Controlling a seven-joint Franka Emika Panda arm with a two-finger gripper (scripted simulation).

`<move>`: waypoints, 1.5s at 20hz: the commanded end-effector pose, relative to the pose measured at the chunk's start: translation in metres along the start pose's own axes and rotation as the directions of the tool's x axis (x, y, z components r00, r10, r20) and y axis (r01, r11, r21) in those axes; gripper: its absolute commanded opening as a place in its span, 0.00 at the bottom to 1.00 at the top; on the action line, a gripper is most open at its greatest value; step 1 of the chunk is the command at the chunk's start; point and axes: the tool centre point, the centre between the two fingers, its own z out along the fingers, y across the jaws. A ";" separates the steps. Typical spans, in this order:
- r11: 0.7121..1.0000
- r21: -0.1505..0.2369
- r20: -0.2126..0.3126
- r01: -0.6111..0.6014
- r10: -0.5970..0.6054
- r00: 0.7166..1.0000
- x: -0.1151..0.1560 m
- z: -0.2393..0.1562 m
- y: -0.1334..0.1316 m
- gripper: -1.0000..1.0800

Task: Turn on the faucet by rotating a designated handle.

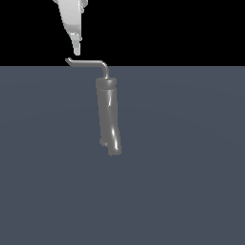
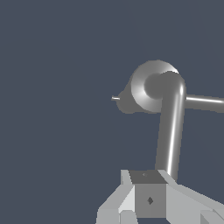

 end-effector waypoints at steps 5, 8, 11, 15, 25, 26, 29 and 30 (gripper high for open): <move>0.997 0.000 -0.008 -0.078 0.078 0.997 -0.006 0.018 -0.013 0.00; 0.995 0.000 -0.010 -0.096 0.096 0.995 -0.007 0.022 -0.017 0.00; 0.995 0.000 -0.011 -0.104 0.104 0.994 -0.008 0.024 -0.018 0.00; 0.994 0.000 -0.011 -0.105 0.105 0.994 -0.008 0.025 -0.018 0.00; 0.995 -0.001 -0.011 -0.104 0.104 0.995 -0.012 0.025 0.008 0.00; 0.995 -0.001 -0.011 -0.104 0.104 0.995 -0.013 0.025 0.011 0.00; 0.995 -0.001 -0.011 -0.104 0.104 0.995 -0.014 0.025 0.019 0.00; 0.995 -0.001 -0.011 -0.104 0.104 0.994 -0.014 0.025 0.023 0.00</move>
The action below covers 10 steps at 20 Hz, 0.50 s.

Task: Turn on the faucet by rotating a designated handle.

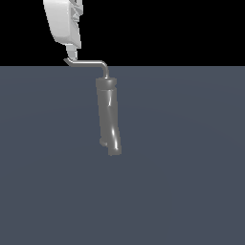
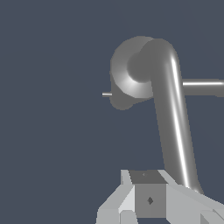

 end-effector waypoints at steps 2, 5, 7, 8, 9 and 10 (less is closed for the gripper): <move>1.000 -0.006 -0.002 0.000 0.000 1.000 -0.001 0.000 0.014 0.00; 1.000 -0.006 -0.002 0.000 0.000 1.000 -0.001 0.000 0.023 0.00; 1.000 -0.006 -0.002 0.000 0.000 1.000 -0.002 0.000 0.029 0.00; 1.000 -0.006 -0.002 0.000 0.000 1.000 -0.002 0.000 0.032 0.00; 1.000 -0.006 -0.002 0.000 0.000 1.000 -0.002 0.000 0.036 0.00; 1.000 -0.006 -0.002 0.000 0.000 1.000 -0.002 0.000 0.039 0.00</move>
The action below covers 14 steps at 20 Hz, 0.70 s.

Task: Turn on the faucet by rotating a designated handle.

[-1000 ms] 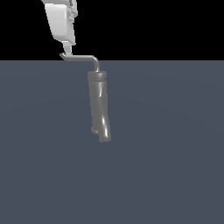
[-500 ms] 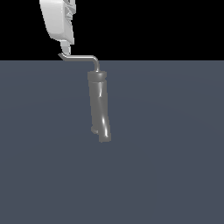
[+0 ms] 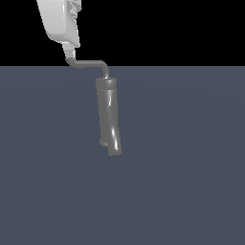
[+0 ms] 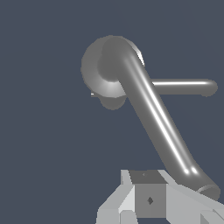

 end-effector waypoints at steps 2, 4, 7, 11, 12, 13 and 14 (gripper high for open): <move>1.000 -0.006 -0.002 0.002 -0.002 1.000 -0.002 0.000 0.011 0.00; 1.000 -0.001 -0.002 0.001 -0.001 1.000 0.001 0.000 0.009 0.00; 1.000 -0.001 -0.002 0.001 -0.001 1.000 0.008 0.000 0.018 0.00; 1.000 -0.003 -0.002 0.001 -0.001 1.000 0.018 0.000 0.030 0.00; 1.000 -0.003 -0.002 0.001 -0.001 1.000 0.020 0.000 0.033 0.00; 1.000 -0.003 -0.002 0.001 -0.001 1.000 0.023 0.000 0.036 0.00; 1.000 -0.003 -0.002 0.001 -0.001 1.000 0.025 0.000 0.039 0.00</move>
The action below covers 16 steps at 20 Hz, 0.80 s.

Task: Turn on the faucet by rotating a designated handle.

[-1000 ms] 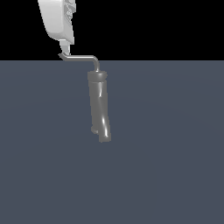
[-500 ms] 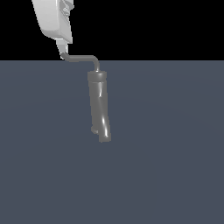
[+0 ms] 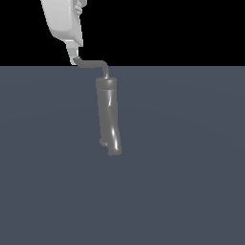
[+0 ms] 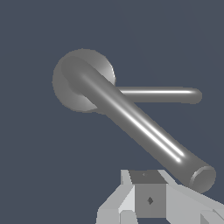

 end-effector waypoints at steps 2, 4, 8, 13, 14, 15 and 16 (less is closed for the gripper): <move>1.000 -0.006 -0.002 -0.012 0.011 1.000 0.015 0.000 0.014 0.00; 1.000 -0.007 -0.002 -0.011 0.011 1.000 0.020 0.000 0.020 0.00; 1.000 -0.008 -0.002 -0.011 0.011 1.000 0.030 0.000 0.033 0.00; 1.000 -0.005 -0.002 0.000 0.000 1.000 0.032 0.000 0.035 0.00; 1.000 -0.005 -0.002 -0.001 0.001 1.000 0.039 0.000 0.036 0.00; 1.000 -0.006 -0.002 -0.001 0.001 1.000 0.045 0.000 0.037 0.00; 1.000 -0.006 -0.002 -0.002 0.002 1.000 0.052 0.000 0.037 0.00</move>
